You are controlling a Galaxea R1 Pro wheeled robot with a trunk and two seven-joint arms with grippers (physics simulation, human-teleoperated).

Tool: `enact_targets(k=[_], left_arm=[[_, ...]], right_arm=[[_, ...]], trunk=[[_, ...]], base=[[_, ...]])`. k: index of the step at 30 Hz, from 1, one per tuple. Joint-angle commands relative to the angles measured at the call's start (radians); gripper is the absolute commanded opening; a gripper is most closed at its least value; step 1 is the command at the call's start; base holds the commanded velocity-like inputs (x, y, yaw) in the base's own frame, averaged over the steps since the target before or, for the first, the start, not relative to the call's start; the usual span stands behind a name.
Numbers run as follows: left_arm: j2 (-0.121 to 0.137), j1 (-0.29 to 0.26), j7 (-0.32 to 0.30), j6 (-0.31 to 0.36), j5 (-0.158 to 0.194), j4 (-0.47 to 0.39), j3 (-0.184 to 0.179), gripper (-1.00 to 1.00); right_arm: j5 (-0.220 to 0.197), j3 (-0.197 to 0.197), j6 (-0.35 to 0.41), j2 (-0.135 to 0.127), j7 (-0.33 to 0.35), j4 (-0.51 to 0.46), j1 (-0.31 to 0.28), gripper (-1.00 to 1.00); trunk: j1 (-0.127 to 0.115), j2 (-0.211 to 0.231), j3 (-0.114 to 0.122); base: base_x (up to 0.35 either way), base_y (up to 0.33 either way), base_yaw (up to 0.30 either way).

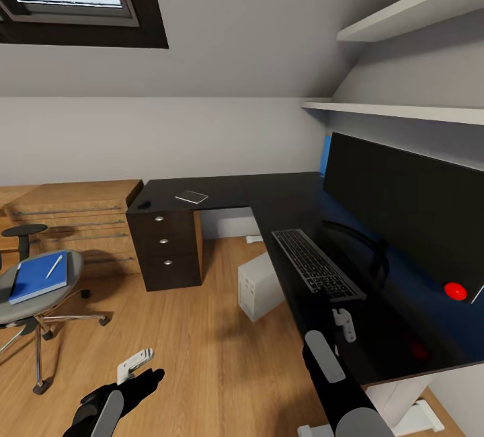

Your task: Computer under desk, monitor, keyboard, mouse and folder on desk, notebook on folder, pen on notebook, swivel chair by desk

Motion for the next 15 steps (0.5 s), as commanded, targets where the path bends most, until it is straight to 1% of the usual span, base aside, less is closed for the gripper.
enact_targets(k=[1, 9, 13, 15], left_arm=[[0.0, -0.001, 0.008, 0.004, 0.011, -0.002, 0.001, 1.0], [0.0, -0.001, 0.008, 0.003, 0.011, -0.002, 0.001, 1.0], [0.0, -0.001, 0.008, 0.002, 0.011, -0.002, 0.001, 1.0], [0.0, -0.001, 0.008, 0.003, 0.011, -0.002, 0.001, 1.0]], right_arm=[[-0.043, -0.003, -0.007, 0.0, -0.015, 0.002, 0.0, -1.0], [-0.055, -0.003, -0.007, 0.0, -0.015, 0.002, 0.0, -1.0], [-0.055, -0.007, -0.009, 0.0, -0.015, 0.002, 0.0, -1.0], [-0.055, -0.008, -0.012, 0.0, -0.015, 0.002, 0.0, -1.0]], trunk=[[0.0, 0.0, -0.001], [0.0, 0.0, -0.001], [0.0, 0.0, -0.001], [0.0, 0.0, -0.001]], base=[[0.0, 0.0, 0.0], [0.015, 0.0, 0.0], [0.245, 0.0, 0.0], [0.143, 0.0, 0.0]])
